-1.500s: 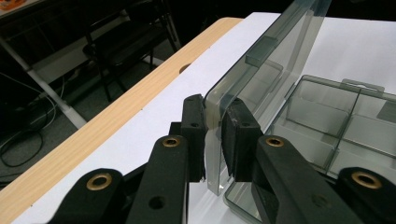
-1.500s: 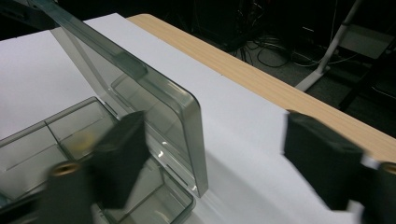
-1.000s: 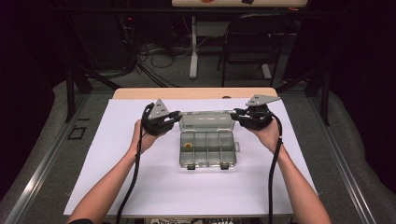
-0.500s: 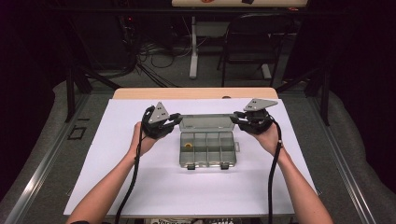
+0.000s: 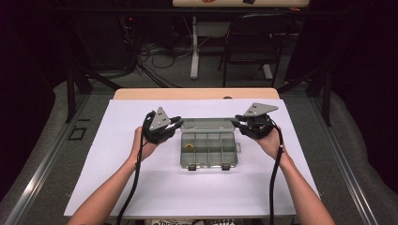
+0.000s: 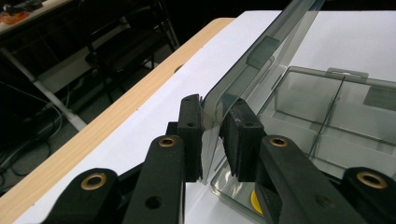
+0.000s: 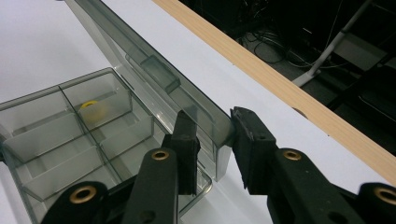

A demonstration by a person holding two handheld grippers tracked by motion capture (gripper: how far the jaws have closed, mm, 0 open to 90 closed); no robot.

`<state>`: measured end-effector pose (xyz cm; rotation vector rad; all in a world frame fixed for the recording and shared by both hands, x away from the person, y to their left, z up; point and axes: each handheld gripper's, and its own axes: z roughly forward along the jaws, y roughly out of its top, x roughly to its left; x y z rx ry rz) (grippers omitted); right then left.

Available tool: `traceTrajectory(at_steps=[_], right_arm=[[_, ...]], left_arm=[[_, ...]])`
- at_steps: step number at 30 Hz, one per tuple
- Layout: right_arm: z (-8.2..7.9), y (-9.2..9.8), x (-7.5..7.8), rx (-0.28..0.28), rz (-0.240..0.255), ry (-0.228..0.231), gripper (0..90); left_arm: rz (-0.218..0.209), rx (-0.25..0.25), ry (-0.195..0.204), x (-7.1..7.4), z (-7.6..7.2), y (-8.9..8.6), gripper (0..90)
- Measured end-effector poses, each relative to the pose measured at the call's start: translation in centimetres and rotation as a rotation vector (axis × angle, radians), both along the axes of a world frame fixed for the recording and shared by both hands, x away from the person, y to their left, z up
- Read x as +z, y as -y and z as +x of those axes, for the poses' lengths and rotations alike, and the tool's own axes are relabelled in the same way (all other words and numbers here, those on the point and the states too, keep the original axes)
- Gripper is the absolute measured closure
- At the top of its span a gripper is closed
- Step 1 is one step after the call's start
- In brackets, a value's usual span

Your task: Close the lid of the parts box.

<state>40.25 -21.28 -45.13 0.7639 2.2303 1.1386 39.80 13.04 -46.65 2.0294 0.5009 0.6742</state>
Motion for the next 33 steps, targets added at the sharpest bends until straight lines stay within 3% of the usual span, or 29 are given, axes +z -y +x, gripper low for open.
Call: traceTrajectory(at_steps=[20, 22, 24, 27, 30, 33], right_arm=[[-1.0, -0.1, -0.5, 0.008, -0.024, 0.033, 70.2], [-1.0, -0.1, -0.6, 0.013, -0.026, 0.036, 70.1], [-1.0, -0.1, -0.6, 0.015, -0.027, 0.037, 70.1], [-1.1, -0.1, -0.6, 0.018, -0.031, 0.036, 70.0], [-1.1, -0.1, -0.6, 0.018, -0.03, 0.037, 70.1], [-1.1, -0.1, -0.6, 0.017, -0.029, 0.038, 70.0]], left_arm=[[0.018, -0.022, 0.0, 0.0, -0.9, 0.1, 71.7], [0.022, -0.034, -0.005, 0.1, -1.0, 0.1, 66.3], [0.023, -0.043, -0.02, 0.4, -1.1, 0.1, 53.3], [-0.005, -0.063, -0.04, 1.3, -1.4, 0.0, 41.5], [-0.061, -0.068, -0.02, 2.4, -1.6, -0.1, 50.9], [-0.081, -0.015, -0.003, 3.2, -1.4, 0.0, 63.4]])
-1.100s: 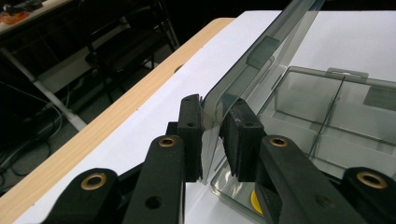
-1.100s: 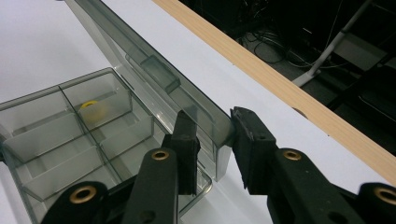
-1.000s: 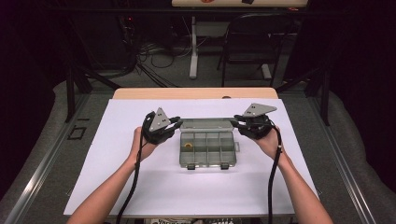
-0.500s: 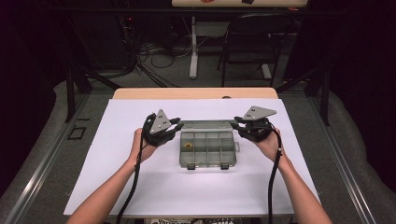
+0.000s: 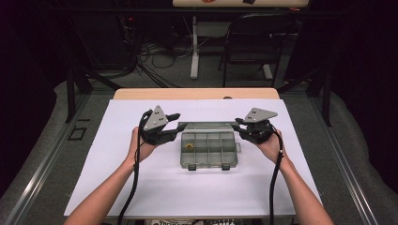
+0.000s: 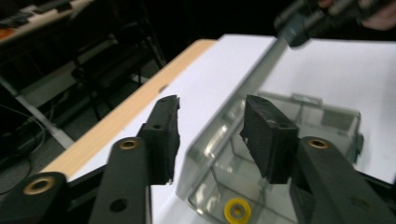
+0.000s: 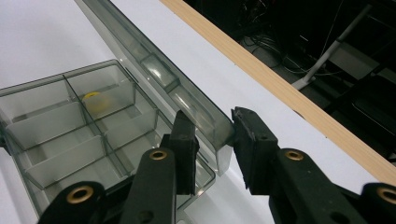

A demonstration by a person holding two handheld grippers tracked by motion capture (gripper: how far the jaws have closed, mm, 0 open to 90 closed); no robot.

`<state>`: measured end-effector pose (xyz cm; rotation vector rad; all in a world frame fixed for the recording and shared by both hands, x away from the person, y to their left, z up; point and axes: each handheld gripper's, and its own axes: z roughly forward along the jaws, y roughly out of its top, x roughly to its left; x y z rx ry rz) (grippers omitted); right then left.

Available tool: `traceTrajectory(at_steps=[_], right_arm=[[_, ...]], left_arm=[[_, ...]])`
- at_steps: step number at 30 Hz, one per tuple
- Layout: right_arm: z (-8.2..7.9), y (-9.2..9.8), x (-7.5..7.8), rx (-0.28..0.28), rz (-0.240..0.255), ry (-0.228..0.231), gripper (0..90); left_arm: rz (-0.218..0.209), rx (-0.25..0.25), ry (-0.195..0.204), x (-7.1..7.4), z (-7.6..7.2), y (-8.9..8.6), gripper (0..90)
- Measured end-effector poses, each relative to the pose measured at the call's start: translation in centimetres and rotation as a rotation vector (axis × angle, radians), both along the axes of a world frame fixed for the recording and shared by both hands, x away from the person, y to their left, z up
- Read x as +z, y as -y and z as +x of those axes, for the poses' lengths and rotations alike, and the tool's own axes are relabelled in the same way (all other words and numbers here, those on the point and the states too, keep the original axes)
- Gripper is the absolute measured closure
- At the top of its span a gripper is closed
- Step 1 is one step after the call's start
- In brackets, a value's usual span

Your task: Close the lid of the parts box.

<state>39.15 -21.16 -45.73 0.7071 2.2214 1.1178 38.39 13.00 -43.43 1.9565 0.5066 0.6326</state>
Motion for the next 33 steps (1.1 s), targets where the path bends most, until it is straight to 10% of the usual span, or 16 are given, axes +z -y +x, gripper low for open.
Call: traceTrajectory(at_steps=[7, 13, 19, 23, 27, 33], right_arm=[[-0.1, 0.0, 0.0, 0.005, -0.002, 0.003, 69.4], [-0.3, 0.0, -0.1, 0.013, 0.0, -0.002, 66.7], [-0.7, -0.3, 0.0, 0.038, 0.035, -0.04, 26.1], [-1.5, -0.6, 0.5, 0.078, 0.053, -0.052, 17.3], [-2.0, -0.4, 1.2, 0.113, 0.119, -0.054, 23.9], [-2.1, -0.1, 1.6, 0.104, 0.185, -0.044, 59.1]], left_arm=[[0.022, 0.061, -0.055, -0.4, 1.2, 0.8, 86.8], [0.037, 0.044, -0.081, -1.2, 1.0, 0.9, 89.9], [0.054, 0.024, -0.095, -1.8, 0.7, 0.8, 90.0], [0.06, 0.013, -0.099, -2.0, 0.4, 0.9, 90.0], [0.058, 0.004, -0.104, -2.2, 0.0, 0.9, 90.0], [0.067, -0.009, -0.108, -2.5, -0.4, 0.9, 90.0]])
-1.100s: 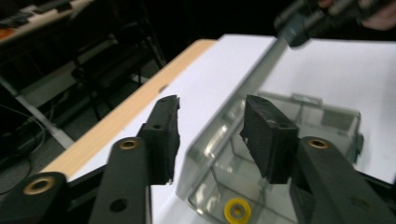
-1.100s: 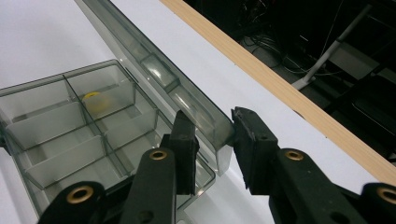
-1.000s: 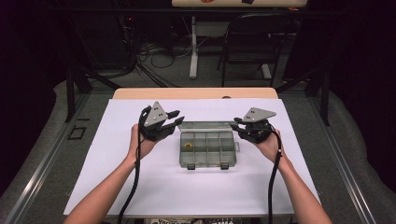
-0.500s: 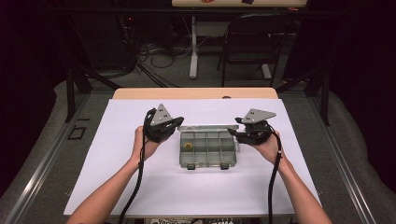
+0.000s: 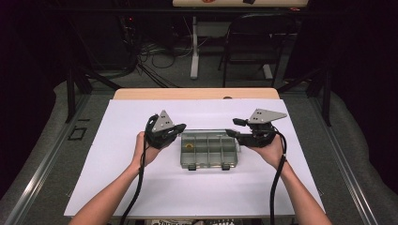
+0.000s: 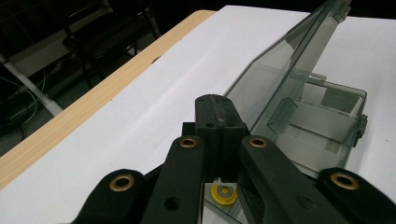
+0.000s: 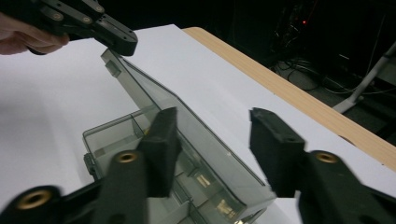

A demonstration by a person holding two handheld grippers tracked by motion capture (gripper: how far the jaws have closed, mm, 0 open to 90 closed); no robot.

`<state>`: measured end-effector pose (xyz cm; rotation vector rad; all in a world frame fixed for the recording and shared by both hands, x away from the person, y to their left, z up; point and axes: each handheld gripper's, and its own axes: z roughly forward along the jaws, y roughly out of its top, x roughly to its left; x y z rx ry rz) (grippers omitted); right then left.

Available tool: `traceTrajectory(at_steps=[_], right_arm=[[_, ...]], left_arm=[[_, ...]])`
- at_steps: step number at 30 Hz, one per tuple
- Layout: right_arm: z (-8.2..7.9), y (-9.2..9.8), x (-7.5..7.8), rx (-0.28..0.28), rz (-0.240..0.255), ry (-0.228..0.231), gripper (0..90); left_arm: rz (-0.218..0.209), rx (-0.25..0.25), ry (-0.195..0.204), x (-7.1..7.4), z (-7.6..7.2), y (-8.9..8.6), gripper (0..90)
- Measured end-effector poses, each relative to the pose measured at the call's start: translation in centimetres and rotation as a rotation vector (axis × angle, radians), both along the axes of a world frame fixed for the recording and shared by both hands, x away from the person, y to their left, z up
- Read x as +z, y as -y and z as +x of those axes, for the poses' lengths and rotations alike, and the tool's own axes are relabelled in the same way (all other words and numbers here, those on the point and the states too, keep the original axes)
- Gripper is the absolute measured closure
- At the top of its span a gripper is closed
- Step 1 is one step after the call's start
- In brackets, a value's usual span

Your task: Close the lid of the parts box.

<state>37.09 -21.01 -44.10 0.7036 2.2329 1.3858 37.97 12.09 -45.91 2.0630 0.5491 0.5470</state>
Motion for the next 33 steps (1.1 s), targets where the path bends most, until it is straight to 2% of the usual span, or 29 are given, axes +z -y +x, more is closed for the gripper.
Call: traceTrajectory(at_steps=[3, 8, 12, 18, 33], right_arm=[[0.0, -0.1, -0.4, -0.001, -0.012, 0.002, 70.1], [-0.3, -0.4, -1.3, -0.008, -0.033, -0.007, 78.1], [-0.6, -0.4, -1.7, -0.015, -0.041, -0.001, 84.8], [-0.7, -0.6, -2.9, -0.01, -0.052, -0.038, 87.0], [-1.0, -1.1, -4.9, -0.004, -0.094, -0.083, 89.3]], left_arm=[[0.008, -0.005, 0.0, -0.2, -0.2, 0.0, 90.0], [0.018, -0.014, -0.007, -0.7, -0.7, 0.0, 90.0], [0.01, -0.024, -0.023, -1.4, -0.9, 0.0, 90.0], [0.024, -0.028, -0.042, -2.2, -1.2, 0.0, 90.0], [0.037, -0.032, -0.066, -3.8, -1.9, 0.0, 90.0]])
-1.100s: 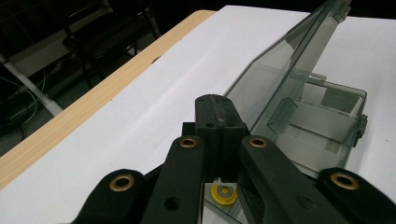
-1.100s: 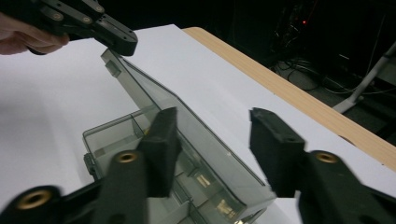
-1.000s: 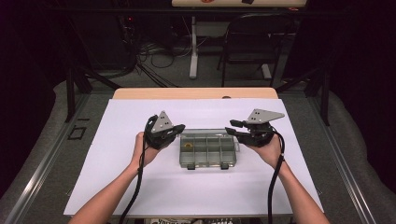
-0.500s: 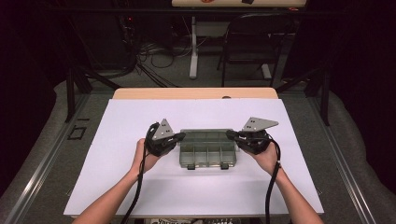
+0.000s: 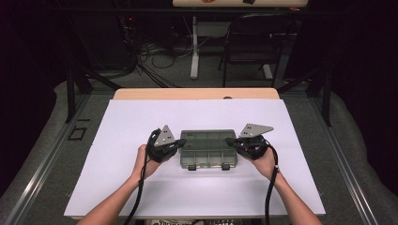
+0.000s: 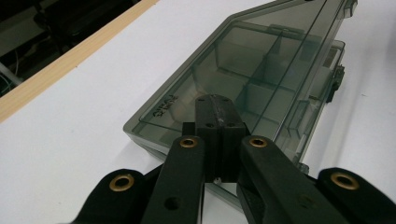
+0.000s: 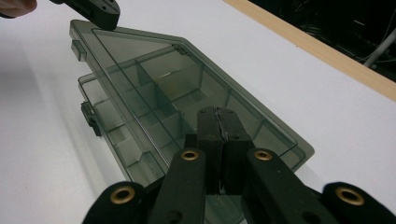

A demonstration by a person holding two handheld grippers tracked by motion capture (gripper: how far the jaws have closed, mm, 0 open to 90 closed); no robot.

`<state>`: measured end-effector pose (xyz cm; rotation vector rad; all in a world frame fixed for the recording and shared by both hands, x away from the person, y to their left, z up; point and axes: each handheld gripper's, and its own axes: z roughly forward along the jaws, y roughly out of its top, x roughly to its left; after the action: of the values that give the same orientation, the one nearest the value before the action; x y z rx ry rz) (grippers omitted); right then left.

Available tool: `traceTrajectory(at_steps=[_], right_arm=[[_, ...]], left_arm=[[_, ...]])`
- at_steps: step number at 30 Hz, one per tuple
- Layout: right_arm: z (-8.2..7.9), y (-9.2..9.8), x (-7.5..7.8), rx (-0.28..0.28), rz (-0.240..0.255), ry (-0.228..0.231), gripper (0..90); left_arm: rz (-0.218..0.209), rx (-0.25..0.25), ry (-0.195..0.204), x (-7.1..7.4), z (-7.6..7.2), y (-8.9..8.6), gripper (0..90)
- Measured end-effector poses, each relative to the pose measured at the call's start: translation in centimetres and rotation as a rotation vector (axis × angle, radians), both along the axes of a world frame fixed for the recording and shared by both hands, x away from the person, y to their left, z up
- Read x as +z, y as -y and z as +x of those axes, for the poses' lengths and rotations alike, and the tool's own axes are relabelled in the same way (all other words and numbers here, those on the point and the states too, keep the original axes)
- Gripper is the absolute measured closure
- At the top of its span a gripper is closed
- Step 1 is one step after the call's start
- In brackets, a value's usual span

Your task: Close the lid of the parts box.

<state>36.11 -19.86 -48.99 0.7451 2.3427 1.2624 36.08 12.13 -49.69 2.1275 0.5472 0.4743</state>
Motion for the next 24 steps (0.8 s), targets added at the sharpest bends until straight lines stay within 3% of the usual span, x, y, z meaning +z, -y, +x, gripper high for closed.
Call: traceTrajectory(at_steps=[24], right_arm=[[-0.9, 0.2, -2.4, 0.004, -0.078, -0.067, 90.0]], left_arm=[[0.058, -0.007, 0.013, -2.6, -1.0, 0.6, 90.0]])
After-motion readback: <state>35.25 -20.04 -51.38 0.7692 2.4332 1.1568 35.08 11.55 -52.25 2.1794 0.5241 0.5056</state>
